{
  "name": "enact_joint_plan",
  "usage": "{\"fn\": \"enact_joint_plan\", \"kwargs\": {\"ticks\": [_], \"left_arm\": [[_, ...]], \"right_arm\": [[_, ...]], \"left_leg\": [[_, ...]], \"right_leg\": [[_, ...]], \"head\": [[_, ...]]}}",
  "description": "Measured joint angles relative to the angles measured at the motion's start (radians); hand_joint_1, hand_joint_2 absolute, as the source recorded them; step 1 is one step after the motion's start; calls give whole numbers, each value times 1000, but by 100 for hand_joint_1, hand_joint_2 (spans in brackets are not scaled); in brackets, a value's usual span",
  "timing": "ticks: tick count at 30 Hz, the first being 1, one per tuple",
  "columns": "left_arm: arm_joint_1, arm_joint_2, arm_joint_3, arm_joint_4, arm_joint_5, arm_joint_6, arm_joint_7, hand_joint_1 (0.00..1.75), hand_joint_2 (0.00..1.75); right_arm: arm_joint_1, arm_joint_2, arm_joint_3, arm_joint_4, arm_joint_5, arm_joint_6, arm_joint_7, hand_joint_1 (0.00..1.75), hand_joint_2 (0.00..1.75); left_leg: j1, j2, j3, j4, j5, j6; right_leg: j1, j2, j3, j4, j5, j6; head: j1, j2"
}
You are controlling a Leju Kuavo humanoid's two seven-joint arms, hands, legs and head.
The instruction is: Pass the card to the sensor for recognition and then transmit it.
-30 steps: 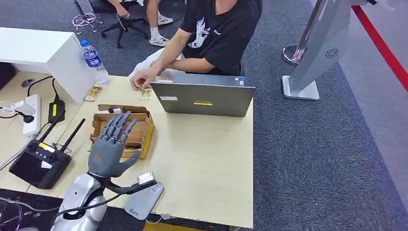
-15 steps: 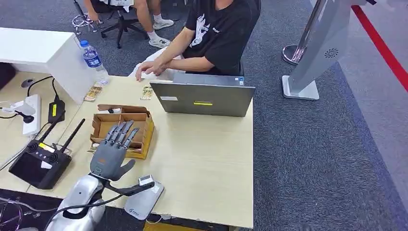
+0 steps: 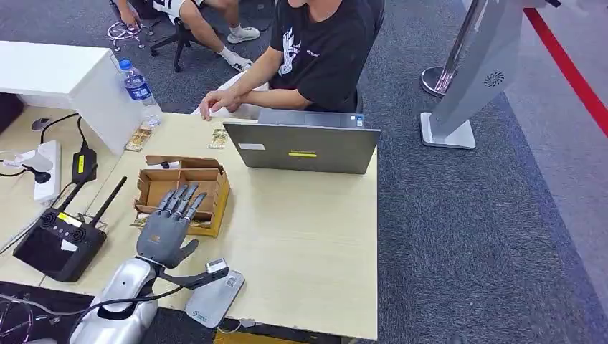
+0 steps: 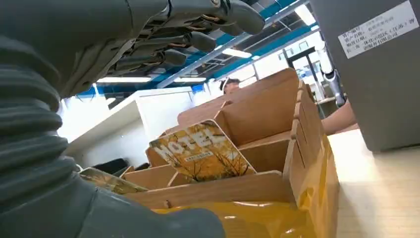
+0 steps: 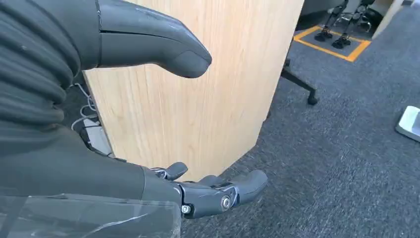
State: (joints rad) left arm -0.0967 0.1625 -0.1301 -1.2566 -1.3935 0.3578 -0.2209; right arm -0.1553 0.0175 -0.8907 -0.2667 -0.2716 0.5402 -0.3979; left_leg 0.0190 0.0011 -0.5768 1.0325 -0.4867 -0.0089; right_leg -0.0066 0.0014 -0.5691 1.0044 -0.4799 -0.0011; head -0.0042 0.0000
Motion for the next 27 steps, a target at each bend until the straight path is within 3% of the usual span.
{"fn": "enact_joint_plan", "kwargs": {"ticks": [11,12,13,14,15,19,27], "left_arm": [[-4,10,1,17,1,5,8,0,175],[-4,11,2,18,1,5,8,40,175],[-4,13,3,20,1,5,8,40,175],[-4,14,3,21,1,5,8,93,175],[-4,15,3,23,2,5,8,169,175],[-4,18,4,26,5,8,8,162,175],[-5,18,5,33,8,13,8,164,175]], "right_arm": [[2,0,-6,0,-1,1,0,0,175],[2,0,-8,0,0,2,0,0,175],[2,0,-9,0,0,2,0,0,175],[2,0,-11,0,0,2,0,0,175],[2,0,-12,0,0,2,0,0,175],[3,0,-15,0,0,2,0,0,175],[2,0,-15,0,0,2,3,0,175]], "left_leg": [[0,0,0,0,0,0],[0,0,0,0,0,0],[0,0,0,0,0,0],[0,0,0,0,0,0],[0,0,0,0,0,0],[0,0,0,0,0,0],[0,0,0,0,0,0]], "right_leg": [[0,0,0,0,0,0],[0,0,0,0,0,0],[0,0,0,0,0,0],[0,0,0,0,0,0],[0,0,0,0,0,0],[0,0,0,0,0,0],[0,0,0,0,0,0]], "head": [[0,0],[0,0],[0,0],[0,0],[0,0],[0,0],[0,0]]}}
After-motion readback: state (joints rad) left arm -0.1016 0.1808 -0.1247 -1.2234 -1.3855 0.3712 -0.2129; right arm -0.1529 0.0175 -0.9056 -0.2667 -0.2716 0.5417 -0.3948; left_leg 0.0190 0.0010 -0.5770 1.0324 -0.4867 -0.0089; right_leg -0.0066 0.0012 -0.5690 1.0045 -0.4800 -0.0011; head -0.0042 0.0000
